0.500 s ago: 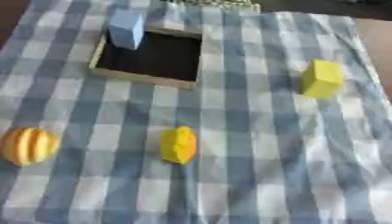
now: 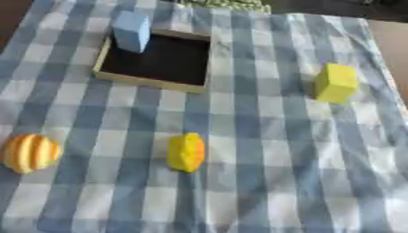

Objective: Pick up objects on the table and place them in the box.

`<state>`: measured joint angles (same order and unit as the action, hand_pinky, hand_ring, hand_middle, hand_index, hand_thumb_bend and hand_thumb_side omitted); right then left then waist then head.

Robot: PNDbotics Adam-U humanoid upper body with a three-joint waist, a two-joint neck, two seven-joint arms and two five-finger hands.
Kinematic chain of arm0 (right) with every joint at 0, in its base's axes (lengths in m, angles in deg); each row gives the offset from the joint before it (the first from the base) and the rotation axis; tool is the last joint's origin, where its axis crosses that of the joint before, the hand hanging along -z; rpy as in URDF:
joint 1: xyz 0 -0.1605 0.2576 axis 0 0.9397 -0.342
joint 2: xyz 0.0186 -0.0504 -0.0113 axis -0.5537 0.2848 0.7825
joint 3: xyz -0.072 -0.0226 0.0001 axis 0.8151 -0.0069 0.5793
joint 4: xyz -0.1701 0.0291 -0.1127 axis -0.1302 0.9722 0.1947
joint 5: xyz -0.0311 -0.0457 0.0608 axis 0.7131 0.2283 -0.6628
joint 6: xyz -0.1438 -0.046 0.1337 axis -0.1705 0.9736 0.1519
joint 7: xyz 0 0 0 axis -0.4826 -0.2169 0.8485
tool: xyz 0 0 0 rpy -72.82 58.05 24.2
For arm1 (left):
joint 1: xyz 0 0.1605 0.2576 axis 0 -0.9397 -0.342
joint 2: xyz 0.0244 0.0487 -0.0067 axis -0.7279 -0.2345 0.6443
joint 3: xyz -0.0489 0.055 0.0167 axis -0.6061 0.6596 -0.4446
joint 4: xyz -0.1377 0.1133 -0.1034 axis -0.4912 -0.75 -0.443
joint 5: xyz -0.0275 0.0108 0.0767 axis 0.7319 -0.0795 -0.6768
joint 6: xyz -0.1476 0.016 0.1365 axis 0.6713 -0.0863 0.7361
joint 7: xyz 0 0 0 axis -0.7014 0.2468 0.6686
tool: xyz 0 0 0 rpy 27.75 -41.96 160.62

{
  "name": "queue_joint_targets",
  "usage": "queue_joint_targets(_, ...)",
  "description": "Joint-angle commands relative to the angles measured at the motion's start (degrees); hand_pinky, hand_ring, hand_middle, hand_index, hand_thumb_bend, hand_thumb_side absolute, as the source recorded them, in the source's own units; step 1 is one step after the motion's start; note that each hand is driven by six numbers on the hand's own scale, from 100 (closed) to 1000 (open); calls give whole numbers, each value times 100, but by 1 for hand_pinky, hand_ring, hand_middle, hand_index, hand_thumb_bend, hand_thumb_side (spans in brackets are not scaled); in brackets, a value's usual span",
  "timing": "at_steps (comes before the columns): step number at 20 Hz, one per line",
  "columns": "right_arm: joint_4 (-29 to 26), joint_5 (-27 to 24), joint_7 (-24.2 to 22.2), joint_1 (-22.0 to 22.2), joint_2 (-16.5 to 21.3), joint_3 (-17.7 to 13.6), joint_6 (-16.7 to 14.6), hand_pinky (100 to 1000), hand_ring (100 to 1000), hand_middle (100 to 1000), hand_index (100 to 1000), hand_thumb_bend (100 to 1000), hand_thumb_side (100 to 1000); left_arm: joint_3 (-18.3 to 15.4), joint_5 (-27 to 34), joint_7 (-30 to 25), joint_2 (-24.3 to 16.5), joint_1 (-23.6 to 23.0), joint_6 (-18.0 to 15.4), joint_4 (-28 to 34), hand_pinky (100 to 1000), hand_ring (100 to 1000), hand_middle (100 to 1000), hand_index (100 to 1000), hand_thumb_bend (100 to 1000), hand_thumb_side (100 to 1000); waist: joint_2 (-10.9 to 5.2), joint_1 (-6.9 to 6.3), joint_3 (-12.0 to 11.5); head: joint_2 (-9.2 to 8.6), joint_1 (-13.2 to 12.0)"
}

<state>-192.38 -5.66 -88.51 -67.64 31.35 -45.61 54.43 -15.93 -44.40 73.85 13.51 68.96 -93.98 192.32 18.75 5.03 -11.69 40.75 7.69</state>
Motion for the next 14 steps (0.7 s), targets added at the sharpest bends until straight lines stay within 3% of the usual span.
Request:
queue_joint_targets(1, -93, 372, -111, 63, 759, -30, -31, 936, 894, 542, 837, 100, 443, -68, -39, 25, -226, 25, -5, 102, 931, 736, 686, 868, 100, 562, -36, -52, 9, -48, -18)
queue_joint_targets(6, 205, 1176, -177, 195, 1924, 152, -63, 905, 934, 633, 853, 100, 219, -60, -52, 21, -252, -5, 1, 102, 931, 737, 687, 868, 100, 562, -70, -24, 28, 3, -13)
queue_joint_targets(10, 768, 1720, -518, 53, 2586, 422, -310, 900, 951, 722, 876, 100, 200, -41, -46, 2, -258, -5, 5, 102, 931, 737, 687, 868, 100, 562, -99, -18, 12, 46, 80)
queue_joint_targets(14, 1139, 2062, -912, -139, 2928, 655, -545, 903, 967, 780, 898, 100, 224, -28, -41, -11, -267, -3, 5, 102, 931, 737, 687, 867, 100, 562, -113, -13, -11, 15, 106)
